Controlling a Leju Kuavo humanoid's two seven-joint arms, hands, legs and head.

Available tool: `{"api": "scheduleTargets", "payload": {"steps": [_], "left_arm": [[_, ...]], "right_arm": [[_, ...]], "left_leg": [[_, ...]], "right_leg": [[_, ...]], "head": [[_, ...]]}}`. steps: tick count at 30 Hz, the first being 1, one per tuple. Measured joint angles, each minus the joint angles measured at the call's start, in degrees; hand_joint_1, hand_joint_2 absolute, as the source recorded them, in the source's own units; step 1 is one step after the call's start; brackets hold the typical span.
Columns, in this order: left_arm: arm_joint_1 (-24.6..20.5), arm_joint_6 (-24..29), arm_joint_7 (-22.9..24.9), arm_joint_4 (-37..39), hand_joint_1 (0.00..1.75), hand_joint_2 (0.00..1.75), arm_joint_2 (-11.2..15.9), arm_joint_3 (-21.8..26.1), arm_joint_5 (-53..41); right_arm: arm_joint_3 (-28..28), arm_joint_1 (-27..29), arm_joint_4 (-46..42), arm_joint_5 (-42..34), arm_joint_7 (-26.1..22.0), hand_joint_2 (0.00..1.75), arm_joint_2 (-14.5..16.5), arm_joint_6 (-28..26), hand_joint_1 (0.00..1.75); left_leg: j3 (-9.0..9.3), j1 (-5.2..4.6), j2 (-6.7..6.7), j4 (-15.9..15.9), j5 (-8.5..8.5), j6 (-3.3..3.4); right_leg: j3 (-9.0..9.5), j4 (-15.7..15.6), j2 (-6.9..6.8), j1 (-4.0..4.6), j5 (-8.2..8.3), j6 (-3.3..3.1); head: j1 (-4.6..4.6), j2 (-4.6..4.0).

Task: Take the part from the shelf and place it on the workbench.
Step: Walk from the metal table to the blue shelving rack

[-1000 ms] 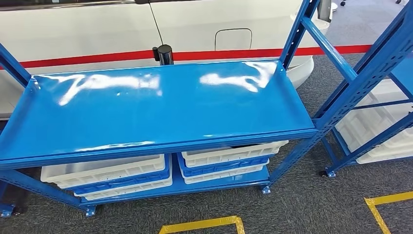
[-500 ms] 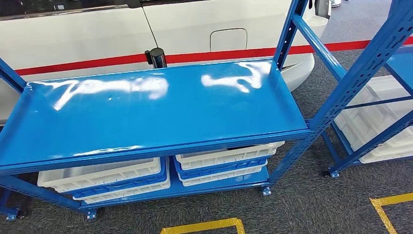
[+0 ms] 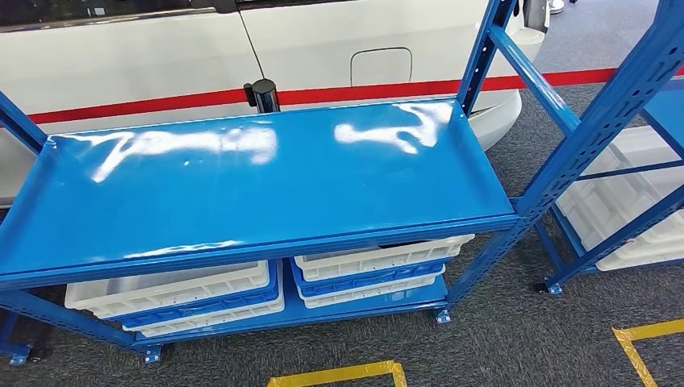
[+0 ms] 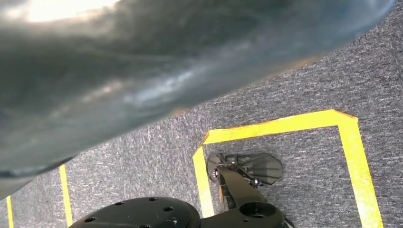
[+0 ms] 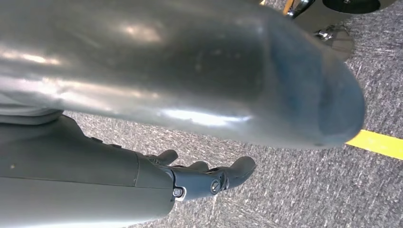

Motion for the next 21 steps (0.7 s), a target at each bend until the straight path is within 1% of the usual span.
{"api": "scheduleTargets", "payload": {"steps": [21], "left_arm": [[0.0,0.2,-0.1,0.0,0.00,0.00,-0.1,0.0,-0.1]], "right_arm": [[0.0,0.0,0.0,0.3,0.1,0.00,0.0,0.0,0.00]], "left_leg": [[0.02,-0.01,0.00,0.0,0.00,0.01]], "right_leg": [[0.00,0.0,0.00,-0.01,0.00,0.00]], "head": [[-0.01,0.00]]}}
